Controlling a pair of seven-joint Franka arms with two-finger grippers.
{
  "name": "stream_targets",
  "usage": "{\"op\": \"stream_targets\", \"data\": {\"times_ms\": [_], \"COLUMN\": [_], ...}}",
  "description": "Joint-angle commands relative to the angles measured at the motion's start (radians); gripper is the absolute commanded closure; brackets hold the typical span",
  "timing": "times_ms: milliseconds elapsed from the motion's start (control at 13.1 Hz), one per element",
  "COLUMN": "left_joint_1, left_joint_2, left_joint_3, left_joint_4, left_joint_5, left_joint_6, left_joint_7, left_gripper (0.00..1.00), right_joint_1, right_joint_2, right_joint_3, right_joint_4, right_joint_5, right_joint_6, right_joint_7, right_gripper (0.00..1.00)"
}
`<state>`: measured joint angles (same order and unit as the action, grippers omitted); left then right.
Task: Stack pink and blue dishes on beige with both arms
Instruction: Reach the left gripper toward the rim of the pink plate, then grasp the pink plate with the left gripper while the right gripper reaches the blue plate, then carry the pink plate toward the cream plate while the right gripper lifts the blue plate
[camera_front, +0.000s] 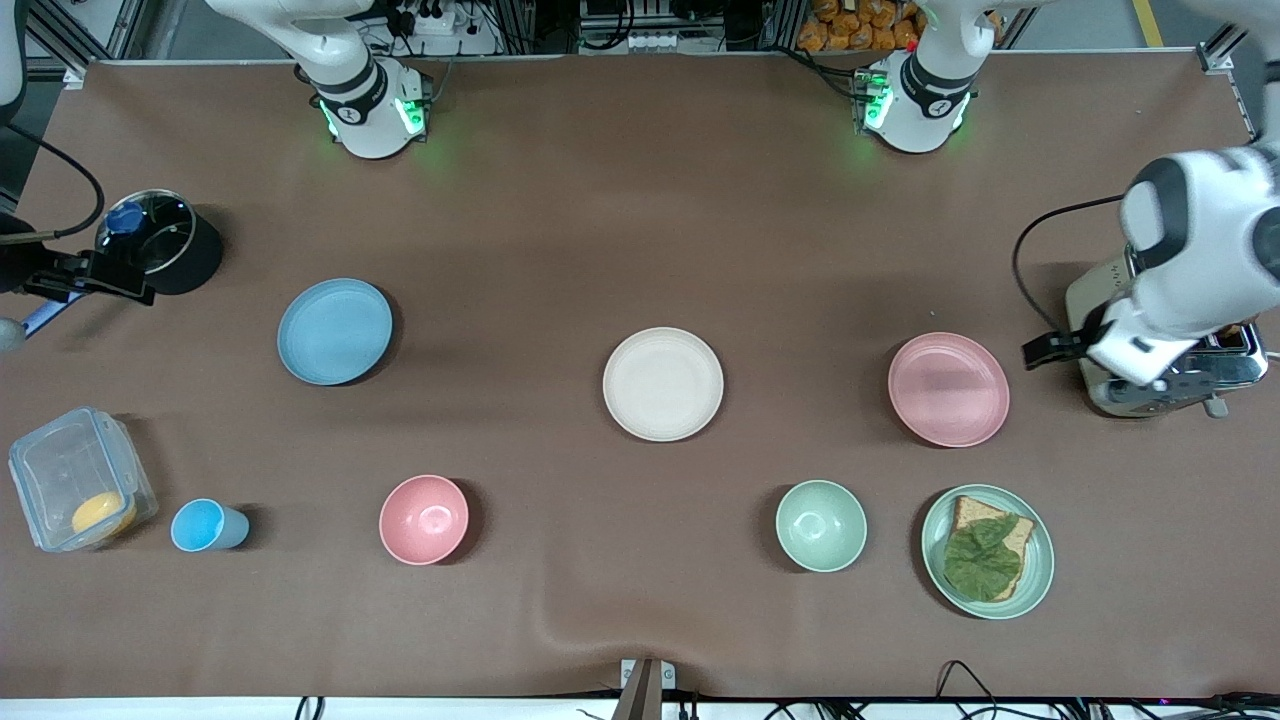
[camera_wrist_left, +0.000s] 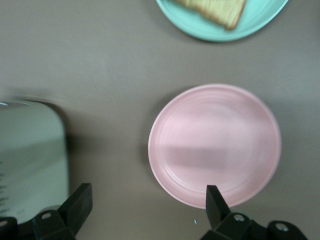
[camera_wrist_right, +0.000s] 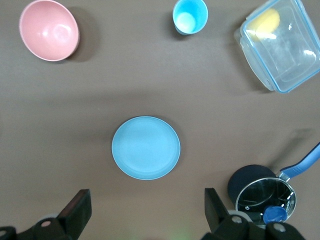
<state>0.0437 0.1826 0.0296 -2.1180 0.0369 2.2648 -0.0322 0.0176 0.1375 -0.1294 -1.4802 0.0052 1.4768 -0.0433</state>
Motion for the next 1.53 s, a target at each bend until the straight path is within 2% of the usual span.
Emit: {"op": "stream_targets", "data": {"times_ms": [0, 153, 306, 536, 612, 689, 918, 995, 1148, 1224, 1301, 1454], "left_joint_1": [0.027, 0.025, 0.027, 0.033, 0.033, 0.036, 0.050, 0.050, 0.050, 0.051, 0.061, 0.061], "left_joint_2": [0.090, 0.145, 0.199, 0.218, 0.230, 0.242, 0.256, 0.258, 0.264, 0.267, 0.268, 0.268], "left_joint_3": [-0.008, -0.008, -0.007, -0.008, -0.008, -0.008, -0.011, -0.011, -0.011, -0.011, -0.011, -0.011], "left_joint_4": [-0.028, -0.025, -0.019, -0.017, -0.013, -0.008, -0.002, 0.000, 0.004, 0.004, 0.004, 0.006], "left_joint_5": [-0.008, -0.009, -0.008, -0.014, -0.015, -0.018, -0.023, -0.025, -0.048, -0.051, -0.057, -0.061], "left_joint_6": [0.076, 0.123, 0.182, 0.186, 0.186, 0.186, 0.186, 0.186, 0.186, 0.186, 0.186, 0.186], "left_joint_7": [0.018, 0.018, 0.021, 0.024, 0.024, 0.024, 0.026, 0.025, 0.026, 0.026, 0.026, 0.026], "left_gripper": [0.00, 0.00, 0.00, 0.00, 0.00, 0.04, 0.33, 0.38, 0.41, 0.48, 0.51, 0.69], "right_joint_1": [-0.097, -0.152, -0.166, -0.222, -0.219, -0.217, -0.214, -0.214, -0.223, -0.229, -0.240, -0.248], "right_joint_2": [0.028, 0.063, 0.074, 0.073, 0.071, 0.076, 0.076, 0.079, 0.120, 0.148, 0.180, 0.247], "right_joint_3": [0.001, 0.001, 0.001, 0.001, 0.001, 0.002, 0.002, 0.002, 0.004, 0.002, 0.002, 0.002], "right_joint_4": [-0.020, -0.060, -0.147, -0.311, -0.352, -0.389, -0.564, -0.610, -0.649, -0.652, -0.654, -0.657], "right_joint_5": [0.016, 0.018, 0.018, 0.108, 0.114, 0.133, 0.223, 0.245, 0.272, 0.300, 0.324, 0.358], "right_joint_6": [-0.006, 0.014, 0.072, 0.230, 0.272, 0.304, 0.477, 0.540, 0.606, 0.622, 0.637, 0.684], "right_joint_7": [-0.089, -0.226, -0.234, -0.250, -0.250, -0.250, -0.308, -0.351, -0.435, -0.484, -0.521, -0.598], "right_gripper": [0.00, 0.00, 0.00, 0.00, 0.00, 0.00, 0.00, 0.00, 0.00, 0.00, 0.00, 0.00]}}
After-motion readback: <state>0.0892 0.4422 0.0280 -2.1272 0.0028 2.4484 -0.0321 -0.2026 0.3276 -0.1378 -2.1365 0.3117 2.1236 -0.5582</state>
